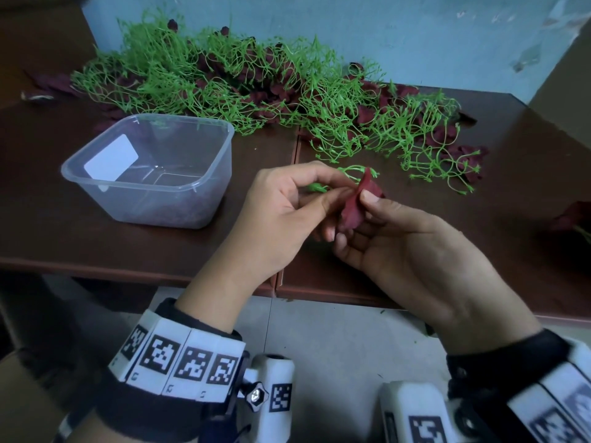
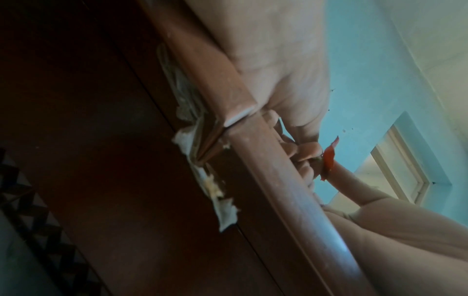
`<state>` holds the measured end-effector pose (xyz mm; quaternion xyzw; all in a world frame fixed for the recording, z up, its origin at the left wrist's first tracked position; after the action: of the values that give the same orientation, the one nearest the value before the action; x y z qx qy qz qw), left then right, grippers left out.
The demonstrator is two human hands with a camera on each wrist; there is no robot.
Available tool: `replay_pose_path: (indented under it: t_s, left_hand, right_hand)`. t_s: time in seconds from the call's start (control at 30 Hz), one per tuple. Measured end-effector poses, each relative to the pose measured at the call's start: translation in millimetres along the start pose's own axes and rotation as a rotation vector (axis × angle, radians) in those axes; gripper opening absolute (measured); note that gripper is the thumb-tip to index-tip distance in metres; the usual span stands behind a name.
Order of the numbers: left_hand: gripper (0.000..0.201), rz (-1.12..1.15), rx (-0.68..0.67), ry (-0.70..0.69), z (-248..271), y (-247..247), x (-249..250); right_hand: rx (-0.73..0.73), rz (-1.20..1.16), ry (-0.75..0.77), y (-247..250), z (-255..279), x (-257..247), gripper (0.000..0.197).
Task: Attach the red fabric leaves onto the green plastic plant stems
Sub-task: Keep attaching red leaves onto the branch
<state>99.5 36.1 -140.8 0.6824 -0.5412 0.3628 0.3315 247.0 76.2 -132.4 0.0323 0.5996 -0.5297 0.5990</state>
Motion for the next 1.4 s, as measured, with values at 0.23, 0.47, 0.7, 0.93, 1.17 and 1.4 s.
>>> replay_pose_path:
  t_s: [0.23, 0.47, 0.7, 0.93, 1.17, 1.4]
  left_hand:
    - [0.007, 0.019, -0.008, 0.034, -0.2, -0.8, 0.9]
    - [0.006, 0.013, -0.033, 0.080, -0.5, -0.9, 0.5]
    - [0.006, 0.012, -0.046, 0.050, 0.4, -0.8, 2.2]
    - [0.006, 0.030, -0.025, 0.066, 0.4, -1.0, 2.2]
    - [0.005, 0.013, -0.021, 0.046, 0.4, -1.3, 0.4]
    - [0.007, -0.075, 0.003, -0.054, 0.3, -1.0, -3.0]
  right_hand:
    - [-0.006, 0.009, -0.008, -2.2, 2.0, -2.4, 0.023]
    - [-0.010, -0.001, -0.019, -0.6, 0.6, -5.0, 0.021]
    - [-0.029, 0.011, -0.025, 0.3, 0.7, -3.8, 0.020]
    - [-0.087, 0.015, -0.043, -0.8, 3.1, -4.6, 0.022]
    - [-0.048, 0.018, -0.043, -0.8, 1.4, -3.2, 0.022]
    - [0.014, 0.054, 0.056, -1.7, -1.7, 0.5, 0.023]
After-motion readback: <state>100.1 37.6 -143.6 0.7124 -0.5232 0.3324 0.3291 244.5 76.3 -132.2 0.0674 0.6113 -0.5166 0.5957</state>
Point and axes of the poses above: each hand's wrist, its own z-axis away from the middle knuckle, its own y-axis out of the back of the hand, x = y × z, the point moved 1 cm from there along -z, towards the middle knuckle, and after that the axes turned 6 degrees about -y, right-handed, at the moved point
